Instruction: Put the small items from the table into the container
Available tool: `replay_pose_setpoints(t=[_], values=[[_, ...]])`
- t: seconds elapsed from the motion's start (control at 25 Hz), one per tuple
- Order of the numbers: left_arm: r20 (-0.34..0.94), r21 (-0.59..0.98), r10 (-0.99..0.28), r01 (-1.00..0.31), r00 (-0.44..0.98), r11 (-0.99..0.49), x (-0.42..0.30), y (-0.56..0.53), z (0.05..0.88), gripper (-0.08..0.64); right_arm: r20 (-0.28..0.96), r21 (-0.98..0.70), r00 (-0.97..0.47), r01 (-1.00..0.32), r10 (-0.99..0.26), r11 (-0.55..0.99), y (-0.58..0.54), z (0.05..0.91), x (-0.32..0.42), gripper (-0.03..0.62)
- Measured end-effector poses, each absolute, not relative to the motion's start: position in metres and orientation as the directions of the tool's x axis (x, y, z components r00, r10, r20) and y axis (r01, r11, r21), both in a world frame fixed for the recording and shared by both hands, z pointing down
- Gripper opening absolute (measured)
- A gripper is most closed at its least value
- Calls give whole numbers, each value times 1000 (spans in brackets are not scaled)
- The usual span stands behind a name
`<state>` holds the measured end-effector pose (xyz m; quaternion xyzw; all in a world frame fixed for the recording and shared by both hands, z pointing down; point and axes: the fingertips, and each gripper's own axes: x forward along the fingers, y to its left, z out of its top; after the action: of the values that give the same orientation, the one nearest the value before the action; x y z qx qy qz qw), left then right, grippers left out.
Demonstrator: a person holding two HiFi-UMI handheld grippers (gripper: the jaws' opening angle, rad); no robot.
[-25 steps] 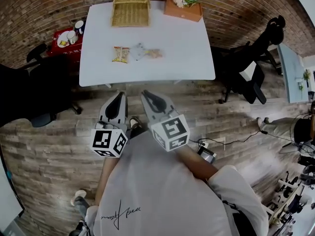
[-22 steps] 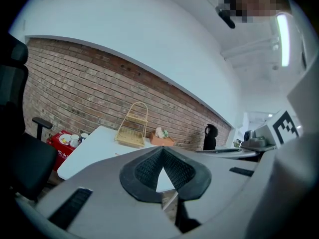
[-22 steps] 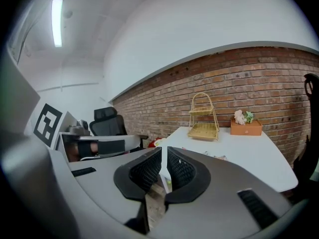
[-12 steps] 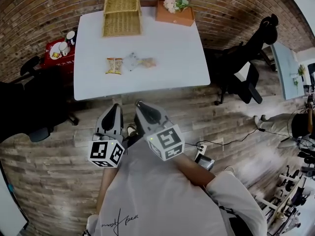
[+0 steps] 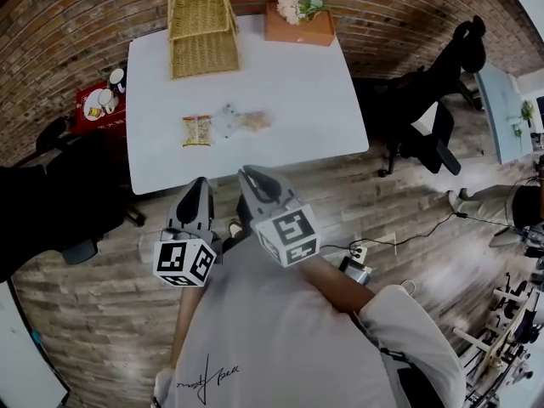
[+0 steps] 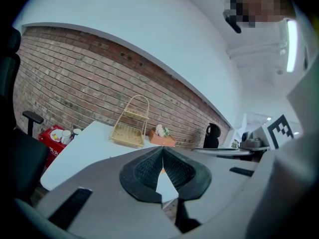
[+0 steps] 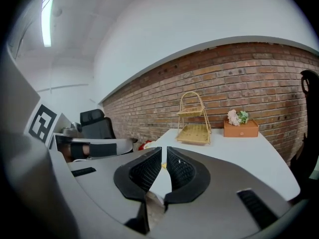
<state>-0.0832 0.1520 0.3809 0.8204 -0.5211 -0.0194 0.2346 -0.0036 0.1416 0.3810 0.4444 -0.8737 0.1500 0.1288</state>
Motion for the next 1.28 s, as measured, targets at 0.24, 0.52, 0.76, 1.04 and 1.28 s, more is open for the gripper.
replay_pose_setpoints(t=[0.24, 0.52, 0.76, 1.04, 1.28], values=[[223, 414, -857, -841, 464, -347, -80, 123, 387, 9, 353, -134, -569, -816, -742, 562, 110, 382, -1, 21], [228, 430, -836, -822, 499, -373, -62, 96, 392, 9, 389, -142, -542, -834, -745, 533, 82, 388, 21, 21], [247, 421, -835, -831, 492, -365, -67, 66, 394, 9, 373, -156, -532, -844, -760, 513, 47, 387, 28, 21], [276, 406, -840, -849, 467, -338, -71, 40, 397, 9, 353, -176, -550, -833, -757, 524, 18, 383, 30, 21], [276, 379, -859, -870, 432, -316, -71, 22, 402, 9, 337, -181, -583, -811, -740, 556, 2, 386, 28, 21]])
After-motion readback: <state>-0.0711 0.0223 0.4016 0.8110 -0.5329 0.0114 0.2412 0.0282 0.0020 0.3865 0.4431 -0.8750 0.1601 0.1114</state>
